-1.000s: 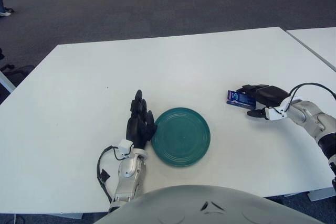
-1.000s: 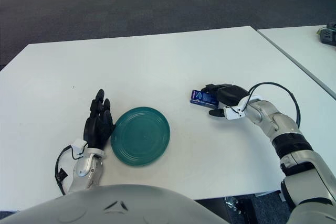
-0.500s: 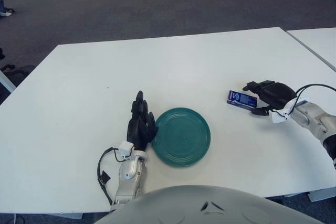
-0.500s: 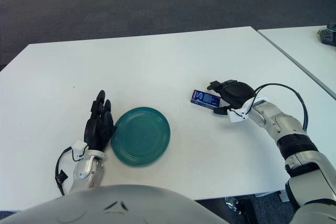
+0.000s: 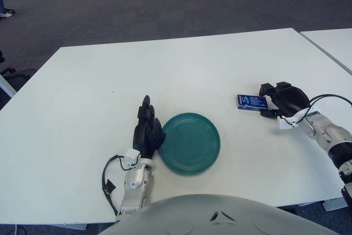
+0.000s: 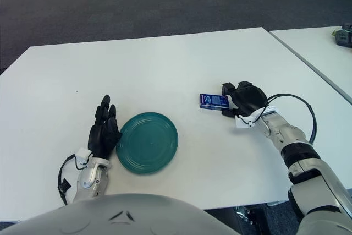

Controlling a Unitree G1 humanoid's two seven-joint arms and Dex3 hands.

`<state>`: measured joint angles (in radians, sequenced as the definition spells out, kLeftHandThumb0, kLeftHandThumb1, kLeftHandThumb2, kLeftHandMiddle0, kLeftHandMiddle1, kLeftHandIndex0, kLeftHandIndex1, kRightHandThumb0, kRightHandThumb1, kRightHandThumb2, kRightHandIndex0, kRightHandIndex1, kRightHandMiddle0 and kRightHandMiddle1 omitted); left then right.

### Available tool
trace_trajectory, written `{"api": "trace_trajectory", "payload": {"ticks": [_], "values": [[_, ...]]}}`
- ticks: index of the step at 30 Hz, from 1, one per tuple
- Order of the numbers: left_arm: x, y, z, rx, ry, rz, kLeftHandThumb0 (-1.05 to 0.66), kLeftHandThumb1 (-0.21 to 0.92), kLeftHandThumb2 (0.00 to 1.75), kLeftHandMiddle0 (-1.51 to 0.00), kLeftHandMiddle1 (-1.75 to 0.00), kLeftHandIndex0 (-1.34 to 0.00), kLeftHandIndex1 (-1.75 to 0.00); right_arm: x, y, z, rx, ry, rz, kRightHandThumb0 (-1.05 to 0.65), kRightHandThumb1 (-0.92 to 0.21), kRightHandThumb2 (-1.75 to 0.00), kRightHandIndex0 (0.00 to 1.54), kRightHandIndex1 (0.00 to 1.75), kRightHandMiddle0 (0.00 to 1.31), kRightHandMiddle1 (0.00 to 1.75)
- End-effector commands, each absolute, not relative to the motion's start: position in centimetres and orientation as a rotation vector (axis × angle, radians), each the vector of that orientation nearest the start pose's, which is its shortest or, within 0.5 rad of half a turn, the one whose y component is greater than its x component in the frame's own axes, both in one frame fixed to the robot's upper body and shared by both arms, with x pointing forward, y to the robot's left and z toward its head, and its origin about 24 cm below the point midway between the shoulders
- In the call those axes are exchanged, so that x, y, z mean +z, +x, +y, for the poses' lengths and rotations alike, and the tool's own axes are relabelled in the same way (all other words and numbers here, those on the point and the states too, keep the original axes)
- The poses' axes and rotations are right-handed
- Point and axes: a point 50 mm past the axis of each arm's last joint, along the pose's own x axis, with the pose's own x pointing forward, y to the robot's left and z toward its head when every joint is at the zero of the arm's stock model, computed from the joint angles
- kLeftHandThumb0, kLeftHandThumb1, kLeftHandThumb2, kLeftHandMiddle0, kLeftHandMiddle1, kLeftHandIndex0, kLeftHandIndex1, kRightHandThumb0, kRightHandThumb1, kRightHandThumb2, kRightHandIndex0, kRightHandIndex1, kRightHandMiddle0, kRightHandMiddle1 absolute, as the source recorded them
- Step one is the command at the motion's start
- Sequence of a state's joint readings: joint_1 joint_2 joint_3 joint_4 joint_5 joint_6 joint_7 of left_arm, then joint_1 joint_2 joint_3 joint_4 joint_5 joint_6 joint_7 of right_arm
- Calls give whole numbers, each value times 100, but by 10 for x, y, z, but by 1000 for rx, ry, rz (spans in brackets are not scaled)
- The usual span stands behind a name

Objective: Put the gum into the plate.

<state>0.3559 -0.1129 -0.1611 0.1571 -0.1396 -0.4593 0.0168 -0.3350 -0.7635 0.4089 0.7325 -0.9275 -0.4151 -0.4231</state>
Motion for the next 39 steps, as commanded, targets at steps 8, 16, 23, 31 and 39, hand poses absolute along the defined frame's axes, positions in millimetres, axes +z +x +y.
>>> {"api": "trace_trajectory", "payload": {"ticks": [8,16,23,31,39], "values": [[-40,150,105,105,-298,163,-105,92,91,-6,-1,0,-23,24,282,-267,193,-1669,-212,-76,-92,-71,49,109,26,143],[-40,150,105,109,-304,159,-103,92,91,-8,-1,0,-27,16,277,-266,150,-1657,-182,-76,-92,-77,48,111,25,143],[-40,151,104,109,-303,154,-103,92,91,-7,0,0,-26,12,273,-264,174,-1649,-156,-80,-92,-80,46,104,26,127],[-40,152,103,106,-310,158,-103,92,91,-7,0,0,-25,10,270,-263,214,-1649,-128,-81,-92,-82,47,93,26,119],[-39,153,101,105,-309,154,-104,92,90,-8,0,0,-25,12,270,-263,232,-1668,-149,-75,-92,-79,52,116,33,144]]}}
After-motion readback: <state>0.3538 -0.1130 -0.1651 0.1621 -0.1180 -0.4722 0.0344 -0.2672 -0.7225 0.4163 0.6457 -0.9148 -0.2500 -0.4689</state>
